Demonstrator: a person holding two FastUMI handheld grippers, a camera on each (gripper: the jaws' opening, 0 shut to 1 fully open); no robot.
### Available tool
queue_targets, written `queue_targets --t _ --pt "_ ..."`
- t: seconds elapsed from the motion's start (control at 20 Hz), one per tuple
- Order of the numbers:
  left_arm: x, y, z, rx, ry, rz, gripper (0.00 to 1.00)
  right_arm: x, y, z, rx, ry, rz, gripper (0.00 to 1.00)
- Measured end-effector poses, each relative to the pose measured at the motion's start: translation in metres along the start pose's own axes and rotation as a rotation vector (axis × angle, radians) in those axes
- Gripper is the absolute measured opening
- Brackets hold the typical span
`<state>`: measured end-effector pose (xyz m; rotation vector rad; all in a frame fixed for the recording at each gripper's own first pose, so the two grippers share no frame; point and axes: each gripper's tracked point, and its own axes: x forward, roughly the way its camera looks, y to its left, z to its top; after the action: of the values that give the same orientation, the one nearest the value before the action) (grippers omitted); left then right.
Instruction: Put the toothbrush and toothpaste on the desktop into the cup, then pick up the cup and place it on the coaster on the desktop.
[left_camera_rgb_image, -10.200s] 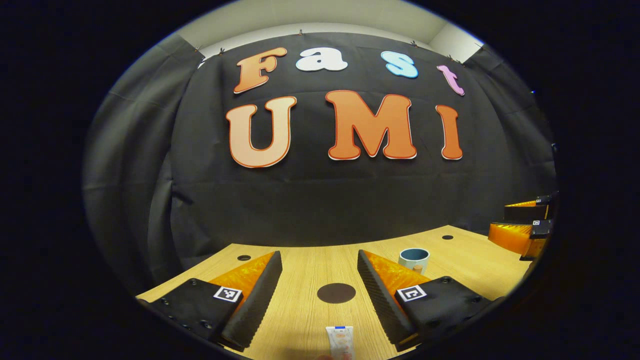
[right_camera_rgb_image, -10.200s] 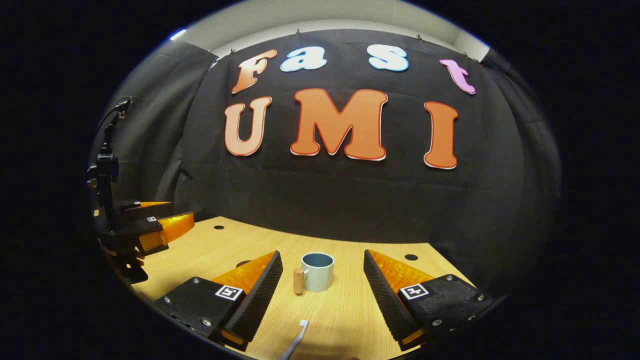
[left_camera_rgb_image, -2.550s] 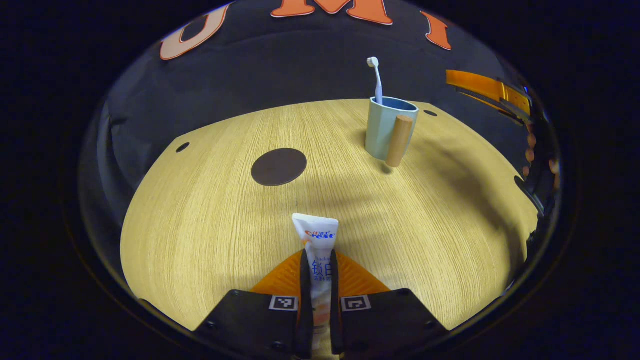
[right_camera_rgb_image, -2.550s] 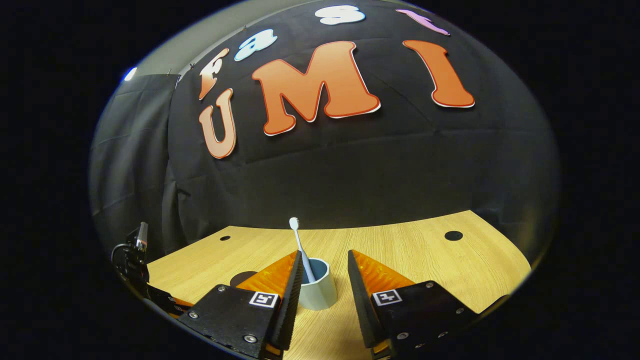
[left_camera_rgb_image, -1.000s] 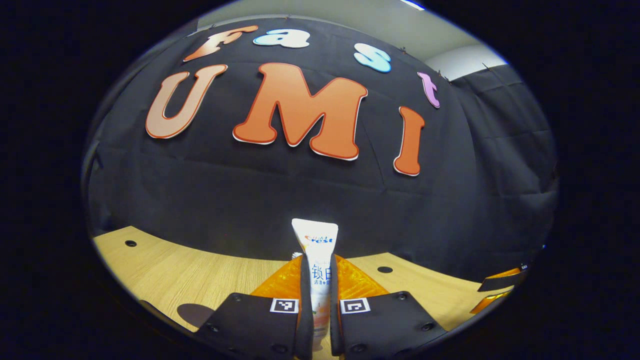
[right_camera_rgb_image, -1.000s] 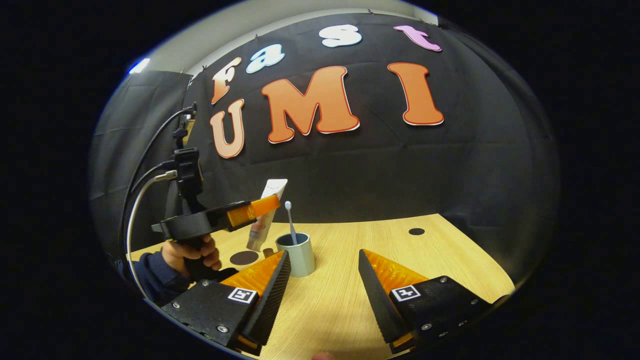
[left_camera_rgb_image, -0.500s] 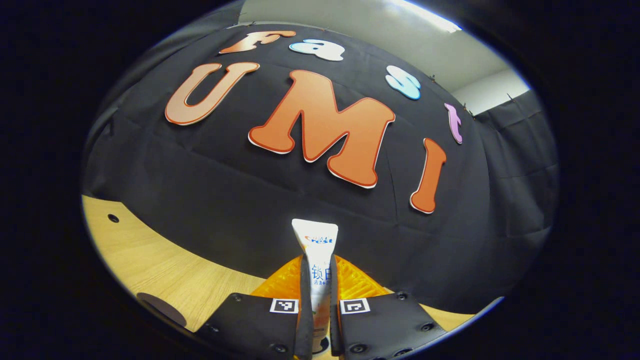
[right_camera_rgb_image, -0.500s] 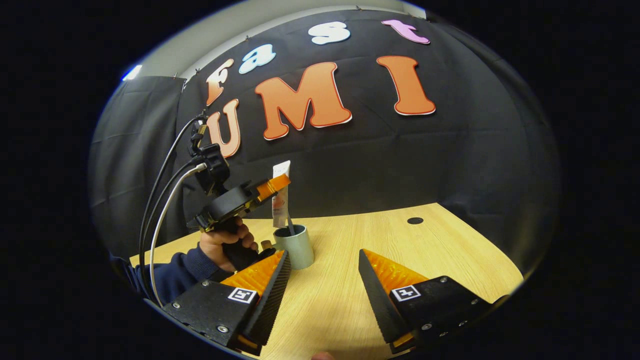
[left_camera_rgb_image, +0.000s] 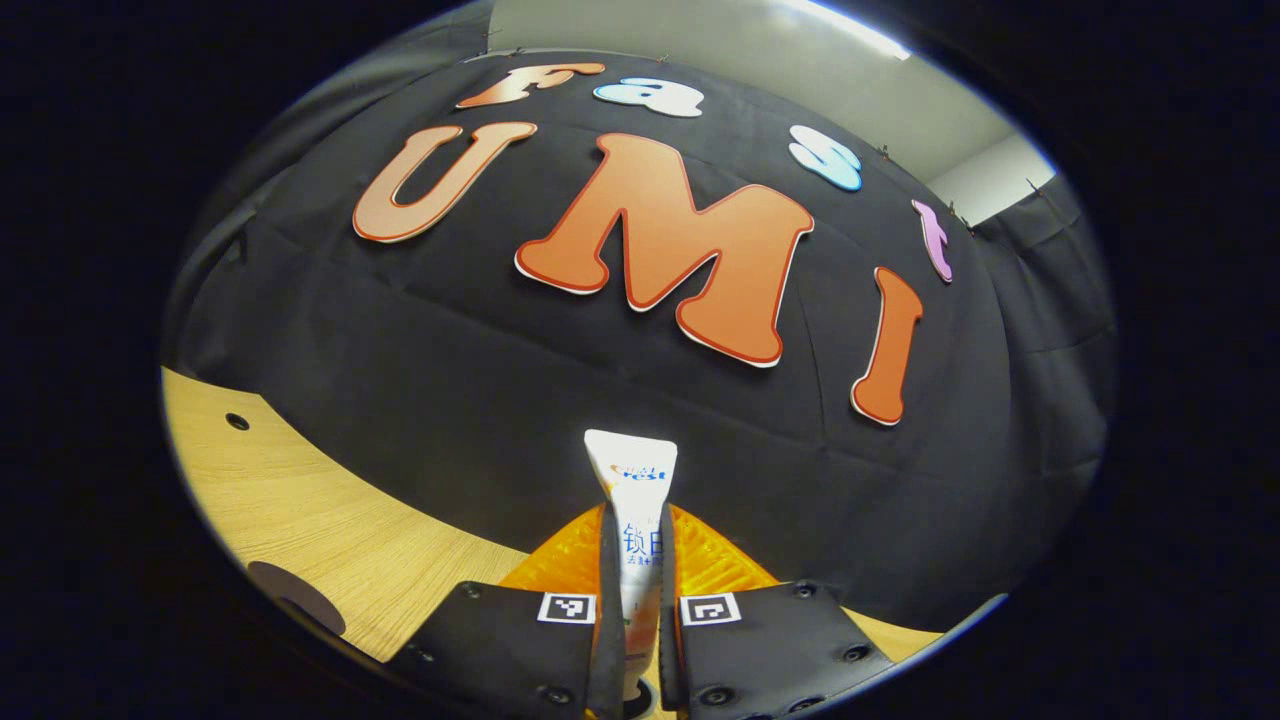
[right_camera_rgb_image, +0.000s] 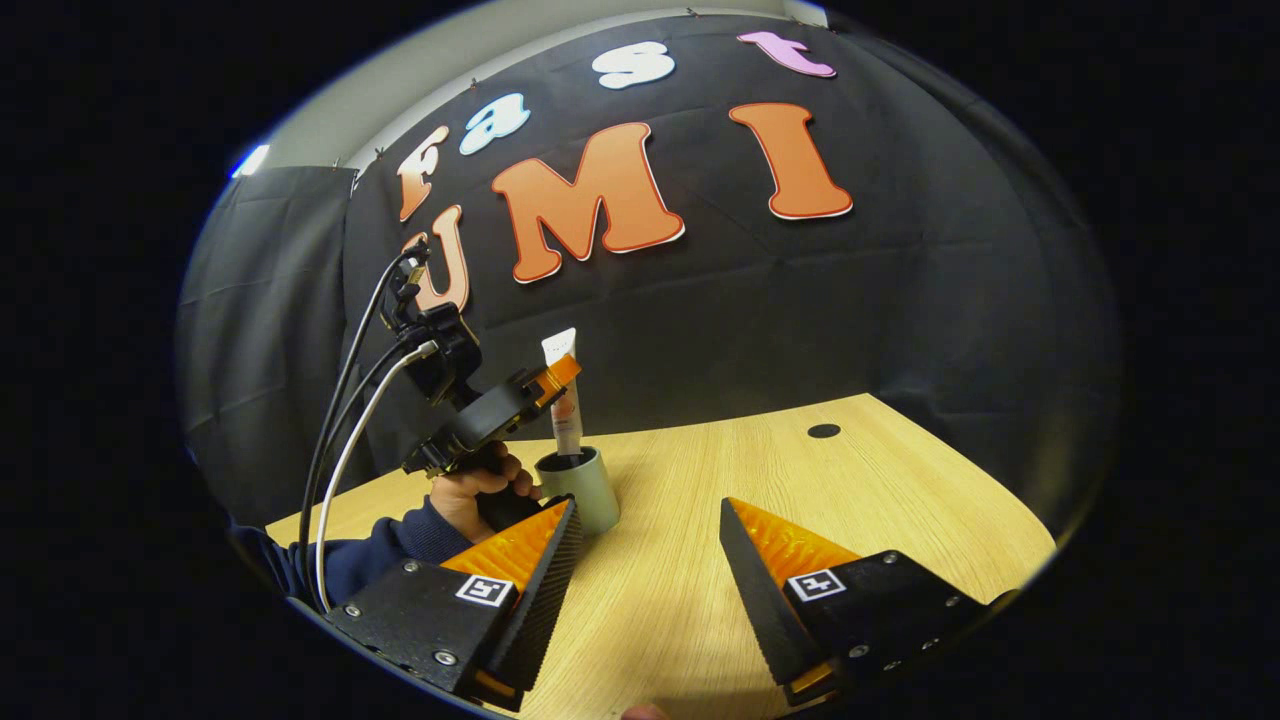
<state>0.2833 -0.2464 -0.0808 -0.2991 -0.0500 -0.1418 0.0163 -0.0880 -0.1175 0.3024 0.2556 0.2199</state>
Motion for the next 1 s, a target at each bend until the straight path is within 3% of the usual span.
queue_targets --t 0.35,0.55,0.6,0.65,0.8,0.85,1.0 --pt "-0.008 -0.006 -0.001 0.053 -0.049 0.006 0.2 -0.007 -0.005 0.003 0.051 -0.003 -0.005 0.86" --pt "-0.016 -0.007 -0.005 0.042 -0.036 -0.009 0.28 -0.011 -0.008 0.005 0.076 0.004 -0.014 0.87" --pt "-0.017 -0.006 -0.012 0.032 -0.01 -0.012 0.34 -0.012 -0.009 0.005 0.082 0.006 -0.016 0.86" --pt "-0.017 -0.003 -0.018 0.03 0.007 -0.003 0.27 -0.012 -0.009 0.005 0.088 0.006 -0.015 0.86" --pt "-0.024 0.004 -0.01 0.027 0.002 0.007 0.41 -0.013 -0.009 0.006 0.086 0.009 -0.021 0.86" --pt "-0.026 0.002 -0.003 0.029 -0.006 -0.004 0.33 -0.013 -0.009 0.005 0.086 0.011 -0.022 0.86" --pt "-0.039 -0.005 0.006 0.064 0.011 -0.039 0.5 -0.011 -0.006 0.006 0.098 0.025 -0.024 0.87"
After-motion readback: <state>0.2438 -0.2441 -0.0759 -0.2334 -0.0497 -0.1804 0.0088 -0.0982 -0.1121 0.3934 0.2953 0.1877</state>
